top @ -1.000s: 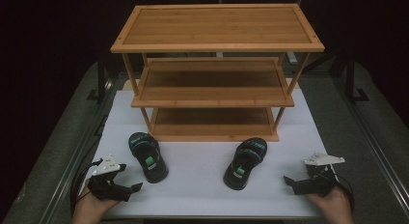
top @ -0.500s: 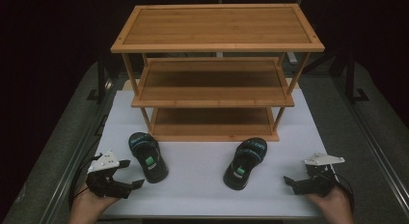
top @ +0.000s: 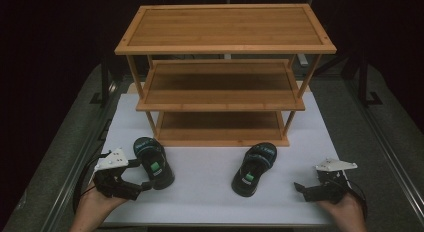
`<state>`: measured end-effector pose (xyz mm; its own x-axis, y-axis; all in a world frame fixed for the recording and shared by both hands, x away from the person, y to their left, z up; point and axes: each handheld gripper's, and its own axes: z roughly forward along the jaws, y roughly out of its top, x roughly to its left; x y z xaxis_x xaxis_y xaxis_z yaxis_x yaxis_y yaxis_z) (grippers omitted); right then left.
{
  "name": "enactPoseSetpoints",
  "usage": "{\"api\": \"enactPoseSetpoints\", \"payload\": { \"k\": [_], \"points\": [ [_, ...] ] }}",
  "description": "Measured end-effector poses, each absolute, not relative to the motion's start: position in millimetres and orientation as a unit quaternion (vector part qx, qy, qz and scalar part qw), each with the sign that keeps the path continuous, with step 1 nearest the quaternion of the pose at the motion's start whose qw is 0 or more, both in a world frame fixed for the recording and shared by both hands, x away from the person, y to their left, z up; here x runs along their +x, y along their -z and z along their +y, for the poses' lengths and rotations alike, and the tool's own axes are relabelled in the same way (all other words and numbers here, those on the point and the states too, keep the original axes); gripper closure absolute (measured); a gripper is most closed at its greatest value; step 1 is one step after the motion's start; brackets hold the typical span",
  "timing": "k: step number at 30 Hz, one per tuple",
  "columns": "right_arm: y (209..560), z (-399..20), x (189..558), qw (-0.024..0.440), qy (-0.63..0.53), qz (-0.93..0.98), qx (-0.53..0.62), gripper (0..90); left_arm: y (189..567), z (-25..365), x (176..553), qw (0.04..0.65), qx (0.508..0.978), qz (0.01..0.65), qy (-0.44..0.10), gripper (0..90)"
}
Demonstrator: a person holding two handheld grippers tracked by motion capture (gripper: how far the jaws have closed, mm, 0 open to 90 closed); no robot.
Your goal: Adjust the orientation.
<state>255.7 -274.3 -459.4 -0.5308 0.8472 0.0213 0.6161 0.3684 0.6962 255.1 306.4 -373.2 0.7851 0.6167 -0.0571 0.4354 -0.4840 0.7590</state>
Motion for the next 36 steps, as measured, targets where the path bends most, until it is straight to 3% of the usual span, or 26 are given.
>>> {"api": "enactPoseSetpoints", "payload": {
  "k": [36],
  "points": [
    [459.4,-274.4,255.5,0.174,-0.334,0.809,0.451,0.0,344.2,212.5,294.2,0.393,0.88,0.253,-0.09,14.7]
  ]
}}
